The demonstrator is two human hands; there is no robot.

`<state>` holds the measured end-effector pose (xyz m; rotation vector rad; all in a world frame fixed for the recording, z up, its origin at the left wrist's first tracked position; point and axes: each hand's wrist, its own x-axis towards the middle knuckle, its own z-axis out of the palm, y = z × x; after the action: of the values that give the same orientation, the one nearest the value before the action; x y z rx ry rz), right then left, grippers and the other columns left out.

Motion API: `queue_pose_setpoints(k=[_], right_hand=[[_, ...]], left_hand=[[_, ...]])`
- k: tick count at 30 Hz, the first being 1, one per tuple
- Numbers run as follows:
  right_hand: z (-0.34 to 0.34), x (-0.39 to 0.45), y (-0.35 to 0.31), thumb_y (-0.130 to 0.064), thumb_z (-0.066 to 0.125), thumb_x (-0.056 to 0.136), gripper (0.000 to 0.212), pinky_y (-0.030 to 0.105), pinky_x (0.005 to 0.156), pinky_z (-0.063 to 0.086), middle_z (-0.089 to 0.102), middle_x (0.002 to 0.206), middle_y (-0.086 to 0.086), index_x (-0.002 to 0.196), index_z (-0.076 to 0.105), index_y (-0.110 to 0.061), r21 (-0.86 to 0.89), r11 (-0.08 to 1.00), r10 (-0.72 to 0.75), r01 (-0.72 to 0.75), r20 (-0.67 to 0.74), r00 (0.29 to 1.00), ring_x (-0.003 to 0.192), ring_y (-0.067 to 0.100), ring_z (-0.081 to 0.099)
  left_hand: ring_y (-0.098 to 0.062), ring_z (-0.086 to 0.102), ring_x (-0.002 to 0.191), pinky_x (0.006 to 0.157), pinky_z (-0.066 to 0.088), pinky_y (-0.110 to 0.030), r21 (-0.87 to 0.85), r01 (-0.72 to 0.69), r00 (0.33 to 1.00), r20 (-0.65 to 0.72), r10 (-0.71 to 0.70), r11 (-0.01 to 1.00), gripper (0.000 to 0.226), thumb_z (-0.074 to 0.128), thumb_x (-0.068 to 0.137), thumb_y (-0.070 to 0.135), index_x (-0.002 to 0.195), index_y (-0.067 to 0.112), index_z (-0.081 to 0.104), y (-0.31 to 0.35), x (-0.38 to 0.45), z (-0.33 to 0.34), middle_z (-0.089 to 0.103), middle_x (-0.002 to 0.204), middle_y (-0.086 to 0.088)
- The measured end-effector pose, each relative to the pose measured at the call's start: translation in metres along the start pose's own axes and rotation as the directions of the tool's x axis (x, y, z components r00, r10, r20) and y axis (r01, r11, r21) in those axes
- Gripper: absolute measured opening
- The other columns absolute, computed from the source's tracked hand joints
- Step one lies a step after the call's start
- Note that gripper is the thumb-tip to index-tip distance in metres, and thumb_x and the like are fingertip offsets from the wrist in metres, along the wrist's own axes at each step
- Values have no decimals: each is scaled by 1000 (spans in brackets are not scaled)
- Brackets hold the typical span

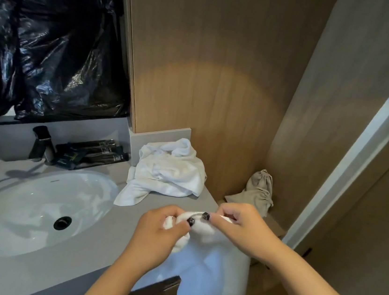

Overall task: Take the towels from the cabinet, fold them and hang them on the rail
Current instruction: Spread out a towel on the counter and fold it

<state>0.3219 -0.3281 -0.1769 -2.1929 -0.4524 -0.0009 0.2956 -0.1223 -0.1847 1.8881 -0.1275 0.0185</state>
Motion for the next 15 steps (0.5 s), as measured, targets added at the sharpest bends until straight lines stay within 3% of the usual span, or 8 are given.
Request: queue_pose_setpoints(k=[2,4,7,10,13,15], right_hand=[[-3,0,5,-48,58,91,44,22,53,27,41,55,-9,55,46,-26,-63,998,-17,17,11,1000,54,5,39],[-10,-1,12,-51,55,89,45,20,53,26,40,55,-10,56,46,-22,-67,998,-11,11,-2,1000,54,5,39],[-19,0,22,-40,60,90,39,18,54,28,43,53,-15,57,49,-23,-39,999,24,-25,-48,999,54,4,40],[-21,8,20,-29,64,92,34,17,55,32,51,56,-16,61,53,-24,-52,999,0,-4,-82,997,57,4,45],[-15,18,7,-28,65,92,17,22,65,46,66,73,-12,77,69,-23,-34,997,-75,74,-8,997,71,9,59],[-9,22,-5,-25,66,93,14,21,69,48,69,79,-10,83,73,-18,-32,990,-133,135,69,989,76,8,62]], left_hand=[[-7,50,57,52,38,-13,-87,50,991,-118,-60,995,12,69,79,25,71,17,68,-4,5,-4,58,59,9],[-13,50,61,51,38,-14,-152,95,964,-232,-129,984,14,69,87,12,74,9,67,-10,10,-13,57,58,8],[-20,55,67,58,41,-27,-177,144,921,-334,-197,973,14,66,89,10,75,10,69,-19,13,-32,64,69,-9],[-15,61,76,61,45,-24,14,184,940,-294,-172,983,7,70,86,19,82,24,73,-21,15,-40,68,77,5],[5,56,101,78,43,-10,222,73,988,-146,-40,972,36,71,85,29,114,49,64,-12,12,-41,60,109,29],[21,48,102,84,38,-2,254,-32,999,-22,39,967,47,68,88,32,126,55,53,-2,9,-35,53,112,37]])
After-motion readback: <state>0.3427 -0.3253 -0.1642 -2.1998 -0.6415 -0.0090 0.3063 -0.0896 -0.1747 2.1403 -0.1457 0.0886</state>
